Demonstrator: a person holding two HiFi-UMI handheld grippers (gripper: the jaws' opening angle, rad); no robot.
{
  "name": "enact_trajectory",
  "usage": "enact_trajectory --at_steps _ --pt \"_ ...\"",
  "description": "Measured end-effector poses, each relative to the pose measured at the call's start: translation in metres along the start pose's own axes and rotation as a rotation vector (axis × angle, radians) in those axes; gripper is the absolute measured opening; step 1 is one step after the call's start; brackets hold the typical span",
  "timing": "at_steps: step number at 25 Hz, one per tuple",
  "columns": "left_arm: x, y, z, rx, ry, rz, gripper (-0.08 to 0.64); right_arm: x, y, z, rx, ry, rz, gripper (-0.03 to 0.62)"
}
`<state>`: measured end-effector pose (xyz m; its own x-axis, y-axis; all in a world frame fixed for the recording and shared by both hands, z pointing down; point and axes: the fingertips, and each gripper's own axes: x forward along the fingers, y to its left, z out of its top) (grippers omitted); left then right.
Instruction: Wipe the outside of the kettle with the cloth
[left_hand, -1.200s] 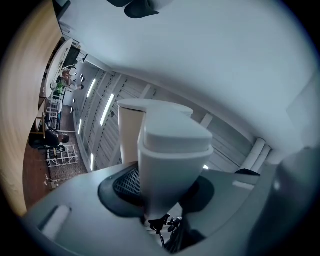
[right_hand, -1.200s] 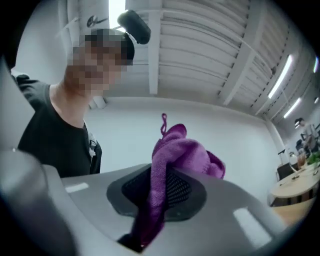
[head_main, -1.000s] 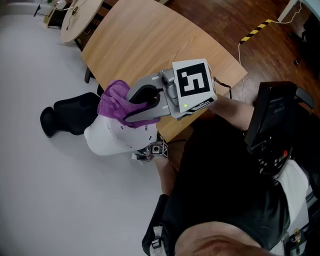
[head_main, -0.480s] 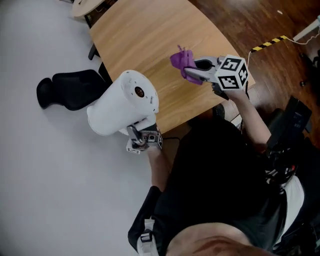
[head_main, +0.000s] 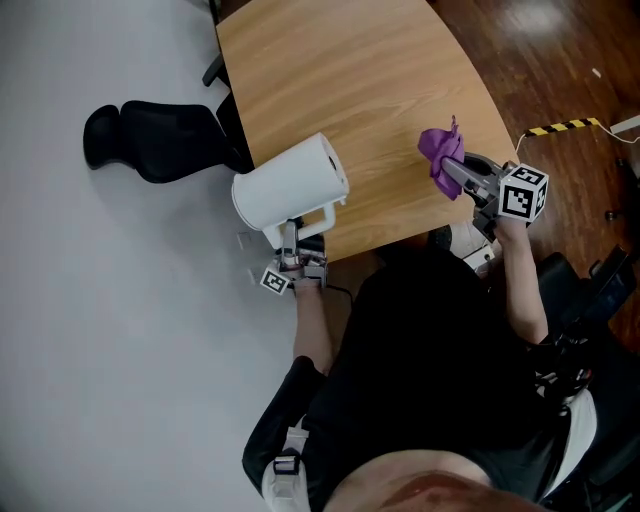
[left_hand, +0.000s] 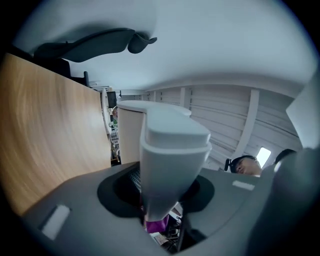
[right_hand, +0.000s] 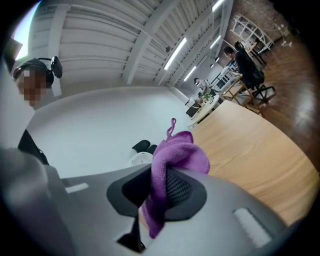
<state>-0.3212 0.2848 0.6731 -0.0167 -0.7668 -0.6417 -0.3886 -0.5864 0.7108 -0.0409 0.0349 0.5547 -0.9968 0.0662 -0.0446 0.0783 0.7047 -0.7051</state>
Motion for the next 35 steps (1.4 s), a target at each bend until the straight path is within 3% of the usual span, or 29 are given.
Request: enact_trajectory --at_steps 6,12,15,17,18,22,27,30,31,35 --pt "0.009 0.043 0.006 0.09 0.095 0.15 0.067 -0.002 0.013 0.011 0.035 -0.001 -0.02 0.055" --pt "0.049 0.066 0.021 0.198 0.26 0.224 0.066 -0.003 0.026 0.018 0.05 -0.024 -0.062 0.055" --pt "0.063 0.085 0.028 0.287 0.394 0.321 0.066 -0.002 0.029 0.02 0.064 -0.037 -0.083 0.057" --pt "0.062 0.109 0.029 0.406 0.534 0.43 0.064 -0.003 0.03 0.021 0.077 -0.044 -0.098 0.055" --pt "0.068 0.114 0.026 0.464 0.605 0.446 0.064 -0.003 0.03 0.021 0.083 -0.046 -0.103 0.055" --pt "0.114 0.095 -0.003 0.652 0.841 0.37 0.061 0.001 0.034 0.023 0.097 -0.041 -0.112 0.055" --pt "0.155 0.065 -0.075 0.877 1.13 0.252 0.068 -0.003 0.037 0.024 0.118 -0.01 -0.094 0.057" --pt "0.159 0.064 -0.08 0.959 1.114 0.321 0.093 0.014 0.035 0.008 0.139 0.044 -0.081 0.055" --pt "0.15 0.068 -0.071 0.986 1.089 0.357 0.117 0.03 0.031 -0.009 0.145 0.076 -0.086 0.055" --pt "0.098 0.094 -0.019 1.069 1.026 0.464 0.08 0.123 0.009 -0.095 0.205 0.174 -0.122 0.055"
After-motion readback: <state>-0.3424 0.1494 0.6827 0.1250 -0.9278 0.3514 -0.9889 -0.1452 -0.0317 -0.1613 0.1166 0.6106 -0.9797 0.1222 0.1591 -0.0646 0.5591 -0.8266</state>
